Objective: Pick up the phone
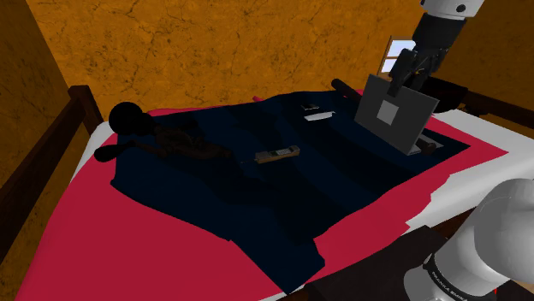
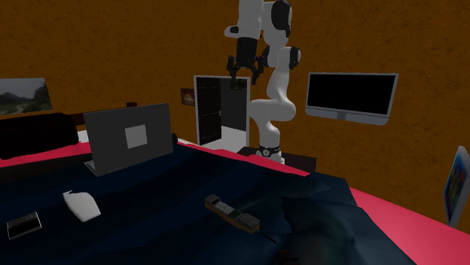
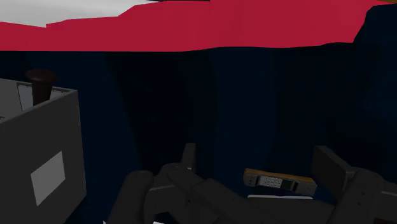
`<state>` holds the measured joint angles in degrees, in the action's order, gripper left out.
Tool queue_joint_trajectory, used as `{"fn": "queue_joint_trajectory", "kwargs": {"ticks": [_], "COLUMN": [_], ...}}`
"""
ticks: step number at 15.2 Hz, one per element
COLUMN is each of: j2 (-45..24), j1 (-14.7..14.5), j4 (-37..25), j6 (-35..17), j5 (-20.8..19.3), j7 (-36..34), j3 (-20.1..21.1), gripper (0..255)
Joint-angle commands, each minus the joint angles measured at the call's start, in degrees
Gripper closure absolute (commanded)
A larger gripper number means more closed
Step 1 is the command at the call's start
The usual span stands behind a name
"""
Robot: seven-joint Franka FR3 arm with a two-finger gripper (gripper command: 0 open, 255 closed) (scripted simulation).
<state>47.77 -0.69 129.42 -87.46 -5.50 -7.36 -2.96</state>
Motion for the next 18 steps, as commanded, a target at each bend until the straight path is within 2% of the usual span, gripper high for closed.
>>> {"fn": "queue_joint_trajectory", "kwargs": {"ticks": [1,10,18], "j2": [0.0,-13.54,-28.94], "j1": [0.0,-6.23,-11.89], "j4": [0.0,1.71,-1.78], "j6": [0.0,-15.09,-26.22], "j5": [0.0,-2.36,-0.39], "j7": [0.0,19.63,37.5], "j3": [0.0,-8.08,-13.35], "gripper": [0,0,0]}}
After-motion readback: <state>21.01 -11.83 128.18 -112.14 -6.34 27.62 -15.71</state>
